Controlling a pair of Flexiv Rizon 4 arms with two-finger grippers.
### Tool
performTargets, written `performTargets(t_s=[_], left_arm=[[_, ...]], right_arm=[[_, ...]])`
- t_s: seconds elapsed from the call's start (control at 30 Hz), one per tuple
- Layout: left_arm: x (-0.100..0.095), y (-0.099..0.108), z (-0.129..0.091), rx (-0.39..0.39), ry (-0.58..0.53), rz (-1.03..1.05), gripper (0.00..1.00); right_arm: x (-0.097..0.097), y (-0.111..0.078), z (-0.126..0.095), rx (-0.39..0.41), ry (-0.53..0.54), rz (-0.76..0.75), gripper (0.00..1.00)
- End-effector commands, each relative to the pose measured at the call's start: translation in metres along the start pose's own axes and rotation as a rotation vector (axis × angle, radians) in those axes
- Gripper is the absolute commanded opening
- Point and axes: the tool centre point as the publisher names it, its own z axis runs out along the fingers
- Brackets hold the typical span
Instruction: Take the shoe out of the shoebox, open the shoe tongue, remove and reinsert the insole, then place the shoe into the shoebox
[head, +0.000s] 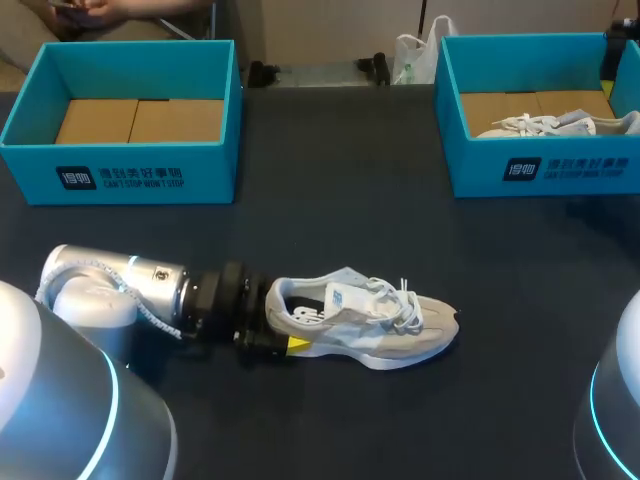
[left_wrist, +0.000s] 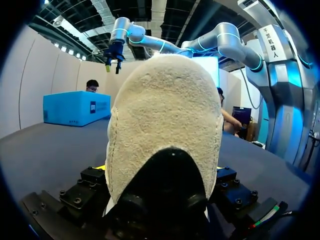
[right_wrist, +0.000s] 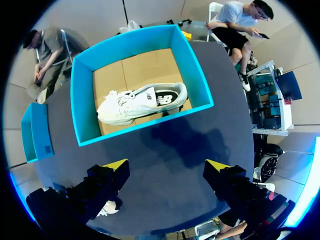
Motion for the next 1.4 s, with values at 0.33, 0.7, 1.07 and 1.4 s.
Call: performTargets(t_s=[0.33, 0.7, 1.07, 1.4], left_arm=[[-0.014, -0.003, 0.002, -0.01, 0.065, -0.004, 0.0], [-0.014, -0.003, 0.002, -0.01, 0.065, -0.004, 0.0], [-0.014, -0.003, 0.002, -0.01, 0.065, -0.004, 0.0], [-0.014, -0.003, 0.002, -0.01, 0.065, -0.004, 0.0]], right_arm=[[0.0, -0.001, 0.0, -0.001, 0.0, 0.001, 1.0], [0.0, -0.001, 0.0, -0.001, 0.0, 0.001, 1.0], [0.006, -0.002, -0.003, -0.017, -0.027, 0.014, 1.0], [0.077, -0.062, -0.01, -0.037, -0.001, 0.0, 1.0]])
